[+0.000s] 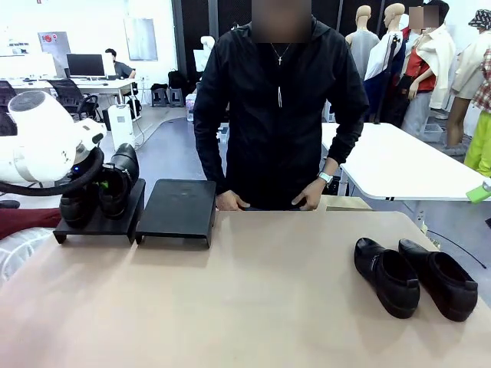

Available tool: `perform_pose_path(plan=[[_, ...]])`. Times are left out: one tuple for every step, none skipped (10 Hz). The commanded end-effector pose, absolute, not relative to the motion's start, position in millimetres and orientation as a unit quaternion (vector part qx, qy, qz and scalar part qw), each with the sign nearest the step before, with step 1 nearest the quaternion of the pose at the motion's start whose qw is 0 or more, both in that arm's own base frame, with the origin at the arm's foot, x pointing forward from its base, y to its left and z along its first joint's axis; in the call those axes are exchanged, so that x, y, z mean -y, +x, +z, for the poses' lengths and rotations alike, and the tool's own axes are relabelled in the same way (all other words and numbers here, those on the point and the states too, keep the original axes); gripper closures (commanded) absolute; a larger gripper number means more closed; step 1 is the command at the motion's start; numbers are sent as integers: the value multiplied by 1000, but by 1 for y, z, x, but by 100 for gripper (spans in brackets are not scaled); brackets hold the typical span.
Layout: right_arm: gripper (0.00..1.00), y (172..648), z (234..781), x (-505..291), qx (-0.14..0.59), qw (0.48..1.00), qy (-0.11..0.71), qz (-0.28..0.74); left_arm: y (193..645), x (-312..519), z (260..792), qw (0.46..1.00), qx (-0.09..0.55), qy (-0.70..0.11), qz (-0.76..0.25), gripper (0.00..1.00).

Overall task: Organize the shoes by placing them on the stand.
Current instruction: Place the Shoe from the middle of the table onto the Shoes Stand.

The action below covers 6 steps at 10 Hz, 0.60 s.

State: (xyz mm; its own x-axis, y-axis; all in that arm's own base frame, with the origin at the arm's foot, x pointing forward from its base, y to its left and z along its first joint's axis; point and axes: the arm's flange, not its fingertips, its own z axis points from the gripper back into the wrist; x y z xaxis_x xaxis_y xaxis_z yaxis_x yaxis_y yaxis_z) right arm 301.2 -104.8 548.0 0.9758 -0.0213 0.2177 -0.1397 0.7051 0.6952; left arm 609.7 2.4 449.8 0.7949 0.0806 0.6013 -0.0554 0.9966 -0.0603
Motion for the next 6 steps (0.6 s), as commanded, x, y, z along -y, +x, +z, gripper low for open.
perform_pose_path(plan=[[0,303,551,105,111,910,397,43,608,5,448,951,308,-3,41,100],[0,303,551,105,111,910,397,43,609,6,448,951,306,-3,39,95],[0,303,551,105,111,910,397,43,609,6,447,953,300,-2,41,53],[0,303,551,105,111,910,397,43,609,7,448,956,289,6,43,0],[0,303,551,105,111,910,397,43,607,9,450,957,288,0,42,0],[0,303,551,105,111,910,397,43,605,9,453,955,292,5,45,0]])
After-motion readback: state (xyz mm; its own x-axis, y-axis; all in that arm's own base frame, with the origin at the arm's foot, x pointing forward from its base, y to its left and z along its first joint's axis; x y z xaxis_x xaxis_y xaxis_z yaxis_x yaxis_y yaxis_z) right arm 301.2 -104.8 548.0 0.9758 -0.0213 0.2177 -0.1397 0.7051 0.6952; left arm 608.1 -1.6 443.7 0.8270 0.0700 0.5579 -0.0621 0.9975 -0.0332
